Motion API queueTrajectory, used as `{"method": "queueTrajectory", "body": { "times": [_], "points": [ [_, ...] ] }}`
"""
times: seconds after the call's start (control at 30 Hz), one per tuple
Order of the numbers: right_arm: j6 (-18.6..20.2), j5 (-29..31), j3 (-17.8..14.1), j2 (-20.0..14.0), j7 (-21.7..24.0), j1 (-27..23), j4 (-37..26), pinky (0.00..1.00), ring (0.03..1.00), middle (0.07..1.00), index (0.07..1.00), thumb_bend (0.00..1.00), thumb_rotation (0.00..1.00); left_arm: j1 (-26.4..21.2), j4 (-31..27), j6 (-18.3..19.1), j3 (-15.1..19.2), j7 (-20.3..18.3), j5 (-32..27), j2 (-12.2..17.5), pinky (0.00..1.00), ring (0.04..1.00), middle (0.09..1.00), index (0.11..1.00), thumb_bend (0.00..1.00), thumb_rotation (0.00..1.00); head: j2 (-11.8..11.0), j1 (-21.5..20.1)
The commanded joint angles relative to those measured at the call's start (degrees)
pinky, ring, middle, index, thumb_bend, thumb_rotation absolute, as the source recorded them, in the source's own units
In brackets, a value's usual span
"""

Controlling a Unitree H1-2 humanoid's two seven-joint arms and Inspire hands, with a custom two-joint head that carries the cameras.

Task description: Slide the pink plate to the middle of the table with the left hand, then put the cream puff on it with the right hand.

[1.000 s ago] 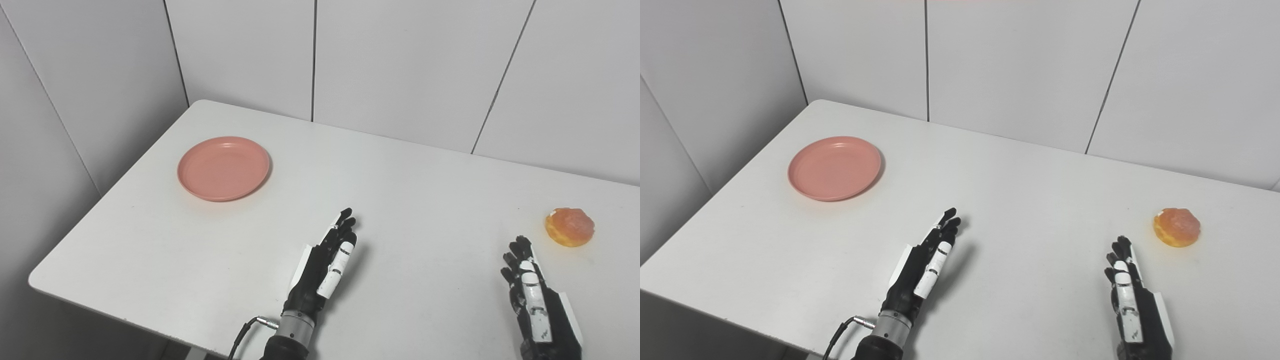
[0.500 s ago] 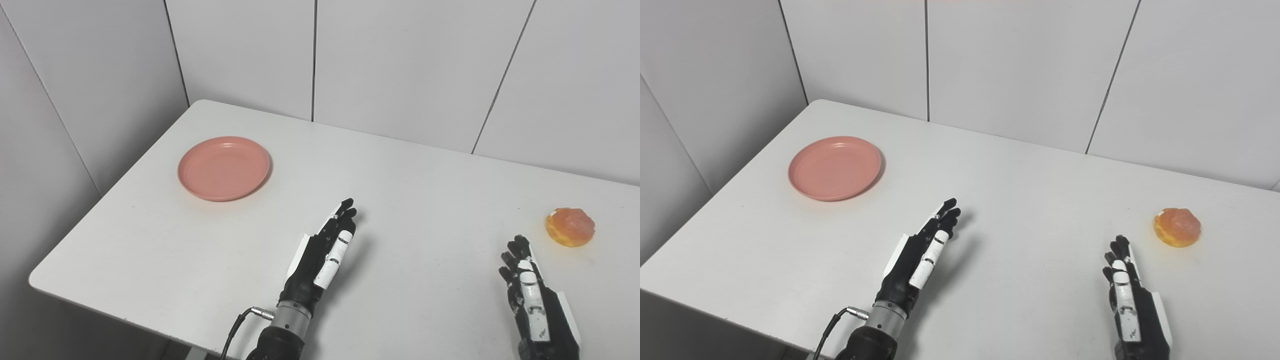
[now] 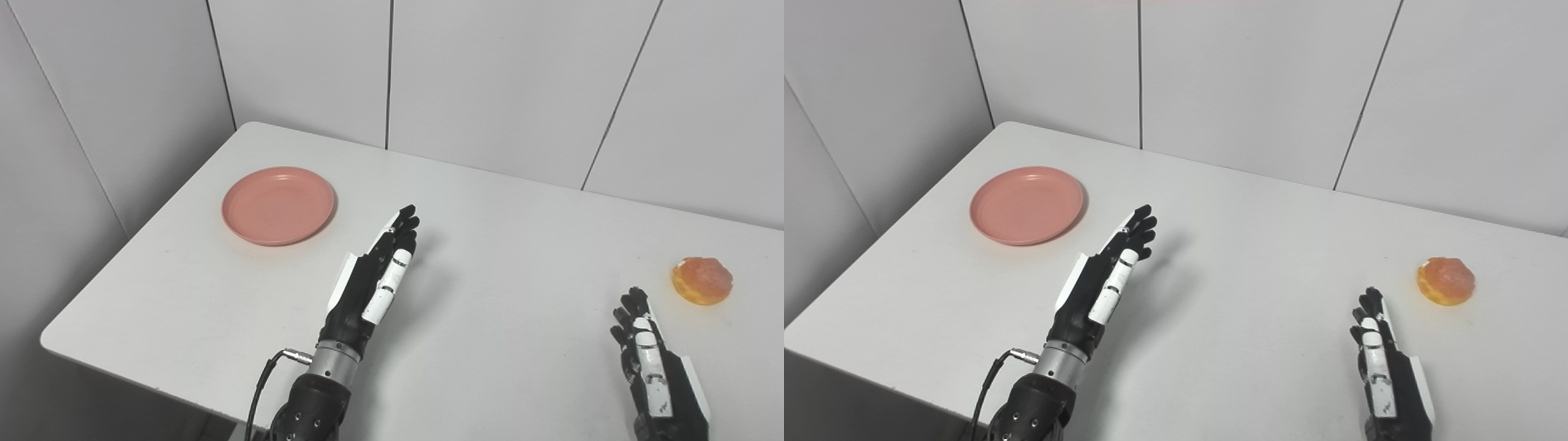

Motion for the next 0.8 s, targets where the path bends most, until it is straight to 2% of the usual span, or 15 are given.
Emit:
{"method": "queueTrajectory", "body": {
  "times": [0.0, 0.13, 0.33, 0.5, 0.77],
  "points": [
    [-2.0, 0.5, -0.3, 0.4, -0.2, -1.8, -0.9, 1.00, 1.000, 1.000, 1.000, 0.09, 1.00, -3.4, -2.2, -0.3, 1.1, 0.0, -0.8, 0.5, 0.88, 0.912, 0.932, 0.918, 0.45, 1.00, 0.0, 0.2],
    [-2.0, 0.4, -0.3, 0.4, -0.3, -1.9, -0.7, 1.00, 1.000, 1.000, 1.000, 0.08, 1.00, -6.3, -2.4, 0.7, 3.2, 0.3, -0.3, 1.8, 0.88, 0.908, 0.930, 0.921, 0.43, 1.00, 0.0, 0.2],
    [-2.2, -0.1, -0.1, 0.0, -0.1, -1.7, -0.9, 1.00, 1.000, 1.000, 1.000, 0.09, 1.00, -9.7, -1.4, 1.4, 7.5, 0.7, -1.9, 3.8, 0.90, 0.905, 0.922, 0.915, 0.46, 1.00, 0.2, 0.1],
    [-0.8, 0.6, -0.3, 0.3, -0.1, -1.6, -1.5, 1.00, 1.000, 1.000, 1.000, 0.09, 1.00, -11.9, 2.0, -0.3, 11.4, 1.2, -3.5, 6.1, 0.90, 0.896, 0.917, 0.909, 0.49, 1.00, 0.2, 0.2],
    [-0.9, 0.9, -0.3, 0.0, 0.1, -1.6, -1.4, 1.00, 1.000, 1.000, 1.000, 0.09, 1.00, -15.0, 6.0, -1.9, 15.9, 2.3, -6.6, 9.5, 0.89, 0.887, 0.903, 0.893, 0.48, 1.00, 0.2, 0.5]
  ]
}}
